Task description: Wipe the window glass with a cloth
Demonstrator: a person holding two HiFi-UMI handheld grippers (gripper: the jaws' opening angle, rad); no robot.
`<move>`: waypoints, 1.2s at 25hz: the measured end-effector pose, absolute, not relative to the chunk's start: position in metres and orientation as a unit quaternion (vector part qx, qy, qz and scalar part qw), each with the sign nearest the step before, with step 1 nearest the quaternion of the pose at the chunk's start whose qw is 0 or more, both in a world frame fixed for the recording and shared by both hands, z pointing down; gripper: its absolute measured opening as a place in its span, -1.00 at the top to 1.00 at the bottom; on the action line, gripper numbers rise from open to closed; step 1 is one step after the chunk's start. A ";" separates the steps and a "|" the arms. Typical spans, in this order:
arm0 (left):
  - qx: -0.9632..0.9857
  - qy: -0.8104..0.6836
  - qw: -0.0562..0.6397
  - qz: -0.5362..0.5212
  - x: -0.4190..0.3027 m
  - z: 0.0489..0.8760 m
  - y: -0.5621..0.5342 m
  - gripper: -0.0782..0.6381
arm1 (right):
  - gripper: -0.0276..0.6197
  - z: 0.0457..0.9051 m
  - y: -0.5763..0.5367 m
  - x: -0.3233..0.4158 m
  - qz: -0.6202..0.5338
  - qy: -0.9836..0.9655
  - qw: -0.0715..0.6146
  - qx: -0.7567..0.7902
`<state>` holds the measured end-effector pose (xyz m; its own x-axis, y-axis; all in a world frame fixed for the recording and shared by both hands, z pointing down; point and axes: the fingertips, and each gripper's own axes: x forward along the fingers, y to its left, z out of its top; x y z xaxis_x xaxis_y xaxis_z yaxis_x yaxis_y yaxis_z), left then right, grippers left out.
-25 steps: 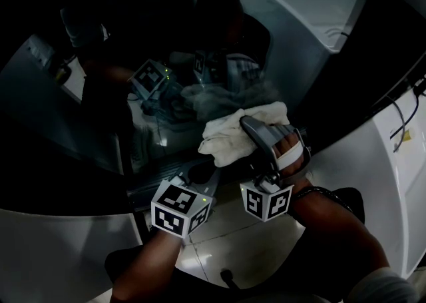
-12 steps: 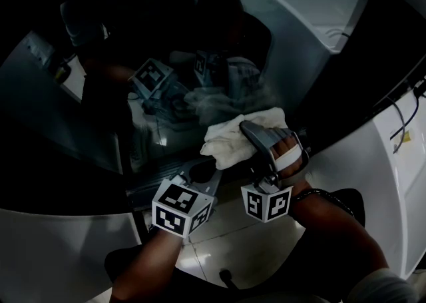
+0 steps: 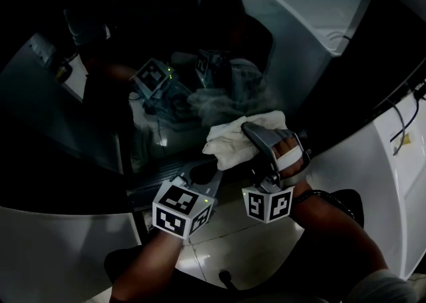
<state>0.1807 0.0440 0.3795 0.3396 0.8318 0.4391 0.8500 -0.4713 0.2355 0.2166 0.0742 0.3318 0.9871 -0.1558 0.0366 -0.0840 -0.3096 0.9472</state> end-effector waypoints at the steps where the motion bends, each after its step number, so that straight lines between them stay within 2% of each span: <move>1: -0.818 -0.514 0.018 -0.257 0.180 0.379 0.044 0.73 | 0.50 0.332 0.074 0.217 -0.031 -0.074 0.583 0.808; 20: -0.818 -0.522 0.012 -0.241 0.179 0.384 0.046 0.73 | 0.49 0.341 0.072 0.216 0.043 -0.144 0.602 0.784; 26: -0.820 -0.526 0.007 -0.226 0.173 0.382 0.045 0.73 | 0.49 0.344 0.068 0.210 0.095 -0.174 0.632 0.749; 30: -0.819 -0.534 -0.001 -0.212 0.171 0.374 0.050 0.73 | 0.49 0.323 0.071 0.206 0.090 -0.163 0.653 0.734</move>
